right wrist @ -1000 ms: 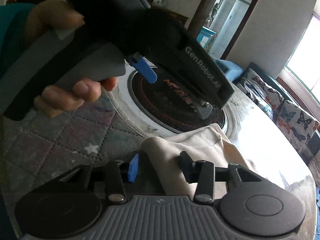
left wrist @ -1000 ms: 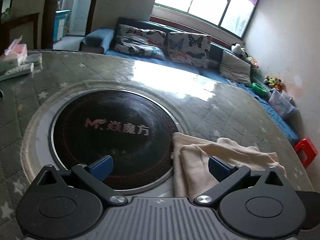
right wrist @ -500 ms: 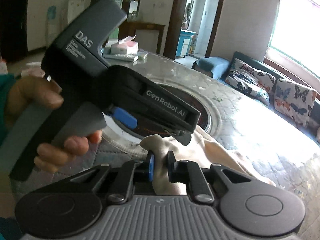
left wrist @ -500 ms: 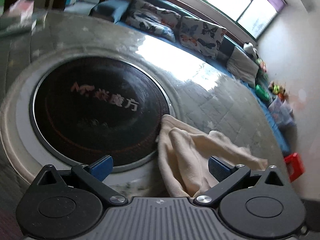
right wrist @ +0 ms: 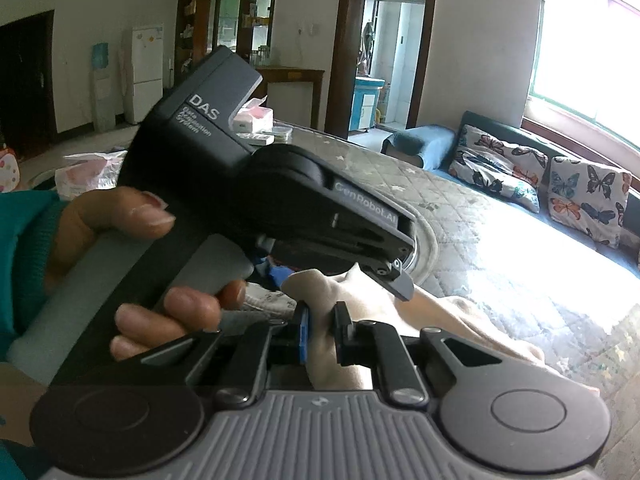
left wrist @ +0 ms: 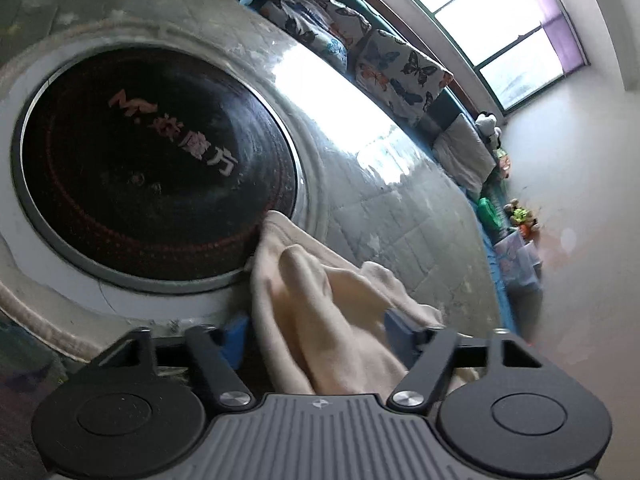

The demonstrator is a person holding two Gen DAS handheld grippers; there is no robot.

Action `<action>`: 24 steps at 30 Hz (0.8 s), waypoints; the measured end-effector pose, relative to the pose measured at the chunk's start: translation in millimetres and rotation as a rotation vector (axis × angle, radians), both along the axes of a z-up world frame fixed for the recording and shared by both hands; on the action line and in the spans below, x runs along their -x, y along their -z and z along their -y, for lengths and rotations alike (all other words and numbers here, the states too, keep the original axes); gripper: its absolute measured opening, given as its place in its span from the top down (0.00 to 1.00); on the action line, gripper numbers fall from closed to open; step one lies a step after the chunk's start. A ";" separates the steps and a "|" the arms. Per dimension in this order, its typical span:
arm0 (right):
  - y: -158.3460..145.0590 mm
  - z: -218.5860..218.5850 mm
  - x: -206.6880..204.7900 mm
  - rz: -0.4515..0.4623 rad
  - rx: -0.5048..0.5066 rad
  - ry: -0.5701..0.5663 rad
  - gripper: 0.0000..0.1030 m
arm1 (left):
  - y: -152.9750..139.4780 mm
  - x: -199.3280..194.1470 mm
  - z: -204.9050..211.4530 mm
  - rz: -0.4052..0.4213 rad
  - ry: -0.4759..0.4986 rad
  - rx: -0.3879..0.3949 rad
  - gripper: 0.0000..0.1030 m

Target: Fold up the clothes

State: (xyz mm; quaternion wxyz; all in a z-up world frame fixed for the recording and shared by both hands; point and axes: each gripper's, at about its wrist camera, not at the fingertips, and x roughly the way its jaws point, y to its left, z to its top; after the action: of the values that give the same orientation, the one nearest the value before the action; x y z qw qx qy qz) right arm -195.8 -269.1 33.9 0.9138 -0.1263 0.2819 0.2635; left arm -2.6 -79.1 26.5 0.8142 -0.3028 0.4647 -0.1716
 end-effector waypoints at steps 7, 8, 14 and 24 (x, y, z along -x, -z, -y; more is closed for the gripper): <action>3.5 7.4 -9.2 -0.011 -0.011 -0.001 0.86 | 6.4 5.4 4.1 0.007 0.028 -0.022 0.78; 2.6 12.1 -8.7 -0.013 -0.017 0.006 0.84 | 6.0 5.9 3.9 0.013 0.031 -0.029 0.78; -2.3 60.0 -2.7 -0.018 -0.053 0.148 0.80 | 5.2 9.1 6.1 0.030 0.036 -0.046 0.79; 28.1 182.4 -26.0 -0.116 -0.130 0.565 0.77 | 4.4 10.9 9.9 0.046 0.048 -0.074 0.78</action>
State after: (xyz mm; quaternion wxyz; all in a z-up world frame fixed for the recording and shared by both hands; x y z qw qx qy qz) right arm -169.9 -451.5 5.8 0.9395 0.0315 0.3404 0.0228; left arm -13.5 -89.0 22.1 0.8311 -0.2571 0.4590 -0.1804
